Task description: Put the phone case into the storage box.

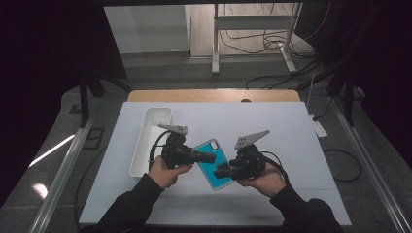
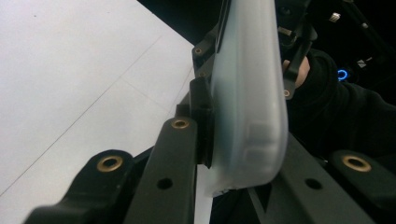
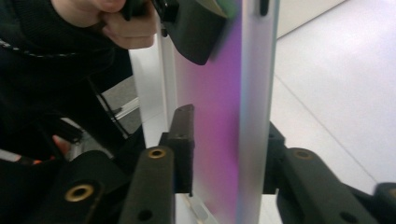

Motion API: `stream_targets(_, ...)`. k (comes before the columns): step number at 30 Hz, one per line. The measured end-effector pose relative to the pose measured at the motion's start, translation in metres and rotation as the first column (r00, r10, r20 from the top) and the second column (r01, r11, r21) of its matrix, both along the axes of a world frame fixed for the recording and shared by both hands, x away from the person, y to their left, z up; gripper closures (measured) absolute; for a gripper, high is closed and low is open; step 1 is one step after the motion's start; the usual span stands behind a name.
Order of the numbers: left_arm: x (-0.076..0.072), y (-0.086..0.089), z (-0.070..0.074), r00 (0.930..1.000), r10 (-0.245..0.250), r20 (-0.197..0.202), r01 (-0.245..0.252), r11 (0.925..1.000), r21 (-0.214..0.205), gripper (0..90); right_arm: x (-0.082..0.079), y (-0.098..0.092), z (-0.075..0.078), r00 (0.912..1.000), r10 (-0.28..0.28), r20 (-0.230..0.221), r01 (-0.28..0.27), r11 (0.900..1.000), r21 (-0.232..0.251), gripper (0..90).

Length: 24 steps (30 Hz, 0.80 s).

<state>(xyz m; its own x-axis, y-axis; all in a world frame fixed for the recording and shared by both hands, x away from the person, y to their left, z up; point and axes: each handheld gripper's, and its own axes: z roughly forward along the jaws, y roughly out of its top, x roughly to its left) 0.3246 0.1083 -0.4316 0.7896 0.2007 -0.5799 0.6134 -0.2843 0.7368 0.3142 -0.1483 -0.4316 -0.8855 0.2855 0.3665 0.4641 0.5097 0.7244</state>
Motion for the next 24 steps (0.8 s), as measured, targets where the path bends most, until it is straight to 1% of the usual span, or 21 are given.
stream_targets(1,0.0,0.0,0.0,1.0,-0.002,0.001,0.002,1.0,-0.004,84.4,0.001,-0.001,-0.001,0.9999,0.01,-0.007,-0.01,0.9999,0.008,69.5)
stream_targets(2,0.0,0.0,0.0,1.0,-0.003,0.005,0.003,1.0,-0.007,82.3,0.002,-0.001,-0.001,0.9997,0.013,-0.021,-0.013,0.9998,0.013,73.3)
stream_targets(5,0.0,0.0,0.001,0.9998,0.001,0.018,-0.001,0.9999,-0.013,73.2,0.004,-0.005,-0.002,0.9978,0.049,-0.045,-0.047,0.9976,0.051,84.5)
stream_targets(6,0.0,0.0,0.001,0.9998,0.002,0.022,-0.002,0.9999,-0.015,72.9,0.004,-0.005,-0.001,0.9973,0.057,-0.047,-0.054,0.997,0.055,84.8)
stream_targets(9,-0.001,0.0,0.002,0.9996,0.011,0.028,-0.01,0.9997,-0.024,71.4,0.003,-0.004,0.001,0.9984,0.051,-0.025,-0.05,0.9976,0.049,84.9)
stream_targets(11,-0.001,0.0,0.003,0.9994,0.013,0.033,-0.012,0.9997,-0.023,70.1,0.002,-0.004,0.002,0.9985,0.049,-0.024,-0.047,0.9973,0.056,84.9)
stream_targets(12,-0.001,0.0,0.004,0.9991,0.02,0.036,-0.019,0.9996,-0.02,70.1,0.002,-0.004,0.002,0.9987,0.046,-0.021,-0.044,0.9974,0.056,84.9)
stream_targets(13,-0.001,0.001,0.004,0.9987,0.028,0.043,-0.028,0.9995,-0.016,67.5,0.001,-0.005,0.004,0.9995,0.032,-0.005,-0.031,0.9979,0.056,84.9)
stream_targets(15,-0.002,0.003,0.006,0.9962,0.062,0.061,-0.062,0.998,0.009,62.9,0.0,-0.005,0.005,0.9998,0.016,0.015,-0.017,0.9982,0.058,84.9)
stream_targets(16,-0.002,0.003,0.006,0.9962,0.062,0.061,-0.062,0.998,0.009,60.4,0.0,-0.005,0.005,0.9998,0.016,0.015,-0.017,0.9982,0.058,84.9)
stream_targets(17,-0.002,0.004,0.007,0.995,0.071,0.07,-0.072,0.9972,0.019,60.4,0.0,-0.006,0.005,0.9997,0.007,0.024,-0.008,0.9985,0.055,84.9)
stream_targets(18,-0.001,0.006,0.008,0.9929,0.088,0.079,-0.091,0.9956,0.025,55.6,0.001,-0.008,0.006,0.9993,-0.012,0.035,0.01,0.9986,0.052,84.9)
stream_targets(19,-0.001,0.006,0.008,0.9929,0.088,0.079,-0.091,0.9956,0.025,52.3,0.001,-0.008,0.006,0.9993,-0.012,0.035,0.01,0.9986,0.052,84.9)
stream_targets(20,-0.002,0.007,0.01,0.9905,0.102,0.092,-0.106,0.9935,0.042,50.1,0.001,-0.009,0.006,0.998,-0.037,0.051,0.034,0.9985,0.043,84.9)
stream_targets(21,-0.002,0.007,0.01,0.9905,0.102,0.092,-0.106,0.9935,0.042,47.8,0.001,-0.009,0.006,0.998,-0.037,0.051,0.034,0.9985,0.043,84.9)
stream_targets(22,-0.002,0.008,0.011,0.988,0.113,0.105,-0.119,0.9914,0.055,47.8,0.001,-0.009,0.006,0.9973,-0.047,0.056,0.045,0.9983,0.038,84.9)
stream_targets(24,-0.002,0.008,0.012,0.9839,0.13,0.123,-0.139,0.9874,0.074,40.7,0.001,-0.011,0.007,0.9946,-0.073,0.075,0.071,0.9971,0.028,84.9)
